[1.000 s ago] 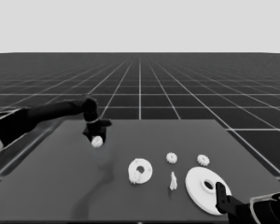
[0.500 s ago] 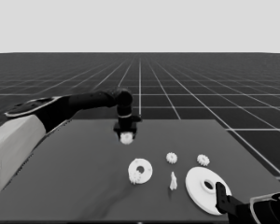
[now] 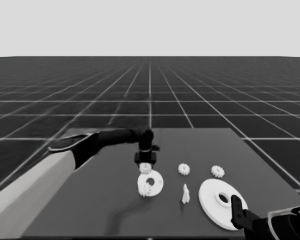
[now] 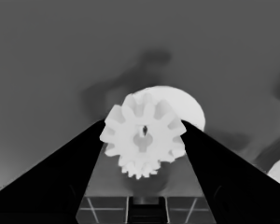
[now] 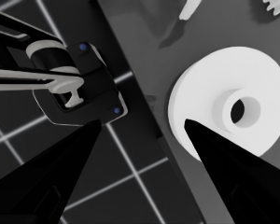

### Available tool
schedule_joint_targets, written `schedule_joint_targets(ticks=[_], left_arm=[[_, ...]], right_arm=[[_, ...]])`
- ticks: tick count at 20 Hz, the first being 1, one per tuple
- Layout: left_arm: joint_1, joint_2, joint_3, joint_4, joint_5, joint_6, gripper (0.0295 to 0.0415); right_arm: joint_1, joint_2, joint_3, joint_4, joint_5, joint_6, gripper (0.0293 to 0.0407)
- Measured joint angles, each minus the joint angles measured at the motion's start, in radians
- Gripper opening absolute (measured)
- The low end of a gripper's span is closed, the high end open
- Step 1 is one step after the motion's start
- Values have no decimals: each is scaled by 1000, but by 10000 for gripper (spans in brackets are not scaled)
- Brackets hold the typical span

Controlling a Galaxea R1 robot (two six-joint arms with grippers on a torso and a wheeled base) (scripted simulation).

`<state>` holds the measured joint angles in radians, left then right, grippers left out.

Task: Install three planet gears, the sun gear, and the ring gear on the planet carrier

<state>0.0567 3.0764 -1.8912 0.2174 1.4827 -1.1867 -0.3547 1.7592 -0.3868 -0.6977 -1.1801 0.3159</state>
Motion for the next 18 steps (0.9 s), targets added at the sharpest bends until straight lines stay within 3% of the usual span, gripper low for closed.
schedule_joint_targets(ticks=[2, 7, 9, 10, 17, 18], left_arm=[[46, 19, -58, 36, -26, 32, 312], [65, 30, -91, 52, -41, 49, 312], [66, 31, -93, 52, -42, 50, 372], [66, 31, -93, 53, -42, 50, 381], [66, 31, -93, 53, -43, 51, 385], [-28, -24, 67, -51, 40, -37, 385]], right_arm=[[0, 0, 0, 0, 0, 0, 385], [0, 0, 0, 0, 0, 0, 385], [0, 0, 0, 0, 0, 0, 385], [0, 0, 0, 0, 0, 0, 385], [0, 0, 0, 0, 0, 0, 385], [0, 0, 0, 0, 0, 0, 385]])
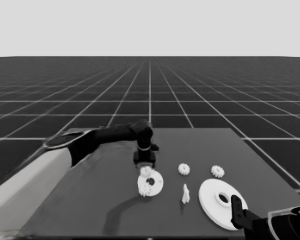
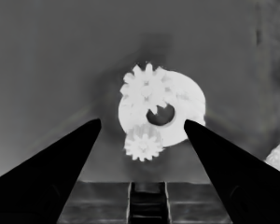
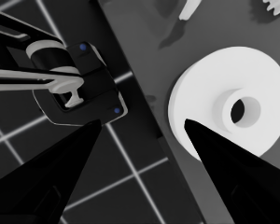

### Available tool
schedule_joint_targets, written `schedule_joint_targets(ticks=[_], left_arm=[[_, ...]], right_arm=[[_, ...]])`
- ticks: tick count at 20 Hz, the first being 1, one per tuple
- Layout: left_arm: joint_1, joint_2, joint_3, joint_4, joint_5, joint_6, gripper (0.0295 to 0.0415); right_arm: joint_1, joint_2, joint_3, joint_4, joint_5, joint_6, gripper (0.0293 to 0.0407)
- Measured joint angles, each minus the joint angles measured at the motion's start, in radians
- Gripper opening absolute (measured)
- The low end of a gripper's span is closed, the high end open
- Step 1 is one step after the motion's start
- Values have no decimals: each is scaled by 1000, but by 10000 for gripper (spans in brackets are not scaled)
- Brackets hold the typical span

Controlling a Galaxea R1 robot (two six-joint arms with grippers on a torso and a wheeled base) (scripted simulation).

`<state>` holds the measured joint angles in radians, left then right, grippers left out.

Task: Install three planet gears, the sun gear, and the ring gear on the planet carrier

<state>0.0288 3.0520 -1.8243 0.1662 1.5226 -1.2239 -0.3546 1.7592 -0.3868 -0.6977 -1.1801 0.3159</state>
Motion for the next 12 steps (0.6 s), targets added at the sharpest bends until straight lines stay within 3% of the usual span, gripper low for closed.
schedule_joint_targets(ticks=[1, 3, 9, 10, 11, 12], left_arm=[[-106, -11, 41, -82, 29, -26, 385], [-203, -5, 28, -164, 48, -19, 385], [-245, 4, 3, -204, 58, -3, 385], [-284, -260, 465, -63, -304, 478, 410], [-319, -656, 854, 22, -528, 922, 415], [-340, -932, 1078, 72, -658, 1191, 400]], right_arm=[[0, 0, 0, 0, 0, 0, 385], [0, 0, 0, 0, 0, 0, 385], [0, 0, 0, 0, 0, 0, 385], [0, 0, 0, 0, 0, 0, 385], [0, 0, 0, 0, 0, 0, 385], [0, 0, 0, 0, 0, 0, 385]])
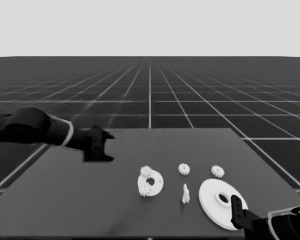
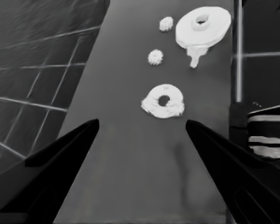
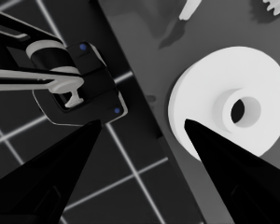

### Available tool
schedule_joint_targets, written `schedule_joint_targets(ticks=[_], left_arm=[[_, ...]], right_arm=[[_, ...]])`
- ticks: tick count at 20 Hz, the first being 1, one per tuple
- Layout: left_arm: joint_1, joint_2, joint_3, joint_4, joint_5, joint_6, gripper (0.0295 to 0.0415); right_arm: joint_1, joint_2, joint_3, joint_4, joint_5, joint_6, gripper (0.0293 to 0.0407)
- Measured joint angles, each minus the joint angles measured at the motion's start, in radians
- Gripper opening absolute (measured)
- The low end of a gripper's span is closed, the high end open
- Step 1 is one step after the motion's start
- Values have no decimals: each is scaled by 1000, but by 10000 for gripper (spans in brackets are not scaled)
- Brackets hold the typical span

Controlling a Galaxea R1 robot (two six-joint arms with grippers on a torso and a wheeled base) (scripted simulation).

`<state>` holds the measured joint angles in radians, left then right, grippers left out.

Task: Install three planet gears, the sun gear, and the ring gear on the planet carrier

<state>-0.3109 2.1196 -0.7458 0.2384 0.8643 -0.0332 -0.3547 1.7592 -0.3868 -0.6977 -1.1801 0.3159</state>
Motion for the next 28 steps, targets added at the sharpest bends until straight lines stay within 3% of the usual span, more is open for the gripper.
schedule_joint_targets(ticks=[2, 7, 8, 9, 10, 13, 17, 18, 19, 20, 22, 27, 28], left_arm=[[-19, -244, 215, 47, -123, 251, 388], [-30, -357, 320, 70, -183, 375, 385], [-31, -360, 324, 71, -185, 379, 385], [-31, -362, 325, 71, -186, 381, 385], [-31, -363, 326, 71, -187, 382, 385], [-31, -364, 328, 72, -188, 384, 385], [-31, -365, 328, 72, -188, 384, 385], [-31, -365, 328, 72, -188, 384, 385], [-31, -365, 328, 72, -188, 384, 385], [-31, -365, 328, 72, -188, 384, 385], [-31, -365, 328, 72, -188, 384, 385], [-31, -365, 328, 72, -188, 384, 385], [-31, -365, 328, 72, -188, 384, 385]], right_arm=[[0, 0, 0, 0, 0, 0, 385], [0, 0, 0, 0, 0, 0, 385], [373, 292, -196, 469, -330, 474, 398], [558, 542, -527, 651, -350, 660, 393], [577, 674, -789, 688, -367, 695, 389], [574, 848, -1168, 713, -398, 686, 385], [571, 899, -1280, 717, -407, 670, 385], [451, 899, -1280, 588, -323, 671, 385], [337, 916, -1322, 512, -271, 654, 385], [275, 938, -1377, 474, -236, 630, 385], [226, 968, -1449, 445, -199, 598, 385], [208, 984, -1488, 435, -180, 579, 384], [208, 985, -1490, 434, -179, 579, 350]])
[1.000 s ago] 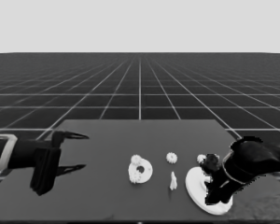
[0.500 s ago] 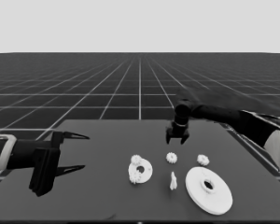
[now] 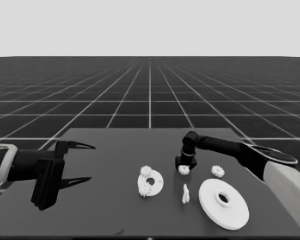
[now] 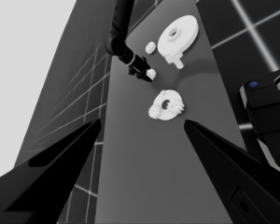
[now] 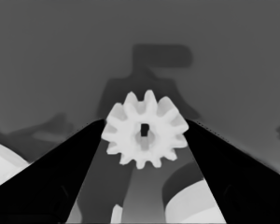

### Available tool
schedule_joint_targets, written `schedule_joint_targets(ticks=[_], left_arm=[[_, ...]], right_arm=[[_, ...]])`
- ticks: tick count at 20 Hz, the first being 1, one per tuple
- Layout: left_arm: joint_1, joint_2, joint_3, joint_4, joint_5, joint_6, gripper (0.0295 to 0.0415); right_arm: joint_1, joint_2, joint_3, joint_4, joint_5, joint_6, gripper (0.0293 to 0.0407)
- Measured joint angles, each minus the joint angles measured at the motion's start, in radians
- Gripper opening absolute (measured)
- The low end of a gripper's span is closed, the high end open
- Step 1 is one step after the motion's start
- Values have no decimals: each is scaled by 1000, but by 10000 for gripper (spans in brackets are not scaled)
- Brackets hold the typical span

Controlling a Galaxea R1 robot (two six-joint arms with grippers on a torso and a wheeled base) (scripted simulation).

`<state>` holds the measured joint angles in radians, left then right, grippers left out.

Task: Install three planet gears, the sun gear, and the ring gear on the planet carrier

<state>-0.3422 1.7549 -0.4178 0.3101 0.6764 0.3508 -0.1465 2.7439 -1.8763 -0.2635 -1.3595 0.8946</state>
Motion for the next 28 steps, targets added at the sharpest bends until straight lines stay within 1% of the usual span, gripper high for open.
schedule_joint_targets(ticks=[1, 2, 9, 10, 11, 12, 13, 14, 16, 19, 20, 21, 22, 24, 28], left_arm=[[0, 0, 0, 0, 0, 0, 385], [0, 0, 0, 0, 0, 0, 385], [0, 0, 0, 0, 0, 0, 385], [0, 0, 0, 0, 0, 0, 385], [0, 0, 0, 0, 0, 0, 385], [0, 0, 0, 0, 0, 0, 385], [0, 0, 0, 0, 0, 0, 385], [0, 0, 0, 0, 0, 0, 385], [0, 0, 0, 0, 0, 0, 385], [0, 0, 0, 0, 0, 0, 385], [0, 0, 0, 0, 0, 0, 385], [0, 0, 0, 0, 0, 0, 385], [0, 0, 0, 0, 0, 0, 385], [0, 0, 0, 0, 0, 0, 385], [0, 0, 0, 0, 0, 0, 385]], right_arm=[[0, 0, -1, -1, 1, 0, 315], [0, 0, -2, -1, 1, 0, 312], [0, 1, -3, -2, 2, -1, 312], [93, -76, 186, 83, -112, 87, 312], [208, -97, 238, 161, -164, 112, 312], [277, -96, 236, 212, -191, 110, 312], [315, -91, 224, 242, -206, 104, 312], [336, -86, 214, 259, -215, 99, 312], [354, -81, 201, 274, -224, 92, 312], [360, -79, 194, 281, -228, 89, 312], [362, -36, 323, 284, -224, 280, 312], [363, 33, 372, 288, -221, 383, 312], [365, 81, 383, 289, -220, 436, 312], [366, 129, 382, 291, -218, 480, 312], [368, 149, 378, 292, -218, 498, 312]])
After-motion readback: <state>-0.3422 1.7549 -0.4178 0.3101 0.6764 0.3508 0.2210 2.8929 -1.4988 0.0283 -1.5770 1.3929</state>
